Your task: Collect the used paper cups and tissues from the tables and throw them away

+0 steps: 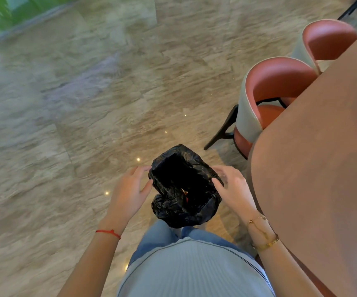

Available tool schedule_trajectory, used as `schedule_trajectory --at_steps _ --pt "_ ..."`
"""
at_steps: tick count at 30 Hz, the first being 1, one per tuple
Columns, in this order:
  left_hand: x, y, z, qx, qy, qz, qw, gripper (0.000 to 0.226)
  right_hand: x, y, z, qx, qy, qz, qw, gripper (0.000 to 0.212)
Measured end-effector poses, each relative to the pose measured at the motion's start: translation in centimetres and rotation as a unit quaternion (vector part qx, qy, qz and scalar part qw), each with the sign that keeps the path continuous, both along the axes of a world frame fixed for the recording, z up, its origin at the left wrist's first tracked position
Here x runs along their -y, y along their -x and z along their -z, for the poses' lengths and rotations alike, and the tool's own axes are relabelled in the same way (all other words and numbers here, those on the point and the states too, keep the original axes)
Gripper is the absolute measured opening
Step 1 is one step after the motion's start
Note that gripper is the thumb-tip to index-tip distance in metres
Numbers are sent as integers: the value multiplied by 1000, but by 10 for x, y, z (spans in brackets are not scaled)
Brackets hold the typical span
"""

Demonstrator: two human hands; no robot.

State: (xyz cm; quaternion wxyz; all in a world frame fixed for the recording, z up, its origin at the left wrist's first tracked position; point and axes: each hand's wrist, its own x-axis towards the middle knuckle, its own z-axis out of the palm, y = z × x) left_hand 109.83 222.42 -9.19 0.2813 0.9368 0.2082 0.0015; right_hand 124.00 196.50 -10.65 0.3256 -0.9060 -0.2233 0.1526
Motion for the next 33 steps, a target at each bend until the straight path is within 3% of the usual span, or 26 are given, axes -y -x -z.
schedule_trajectory --at_steps 8,19,27,33 --pt "7 10 -24 33 -19 113 993 35 31 75 -26 68 -12 134 989 32" --pt "30 74 -47 65 2 330 942 37 50 287 -38 67 -12 367 928 33" --pt "111 112 -62 88 34 510 855 34 83 429 -46 83 18 540 837 35" --pt "216 156 -69 82 44 630 771 34 122 531 -49 98 16 658 746 33"
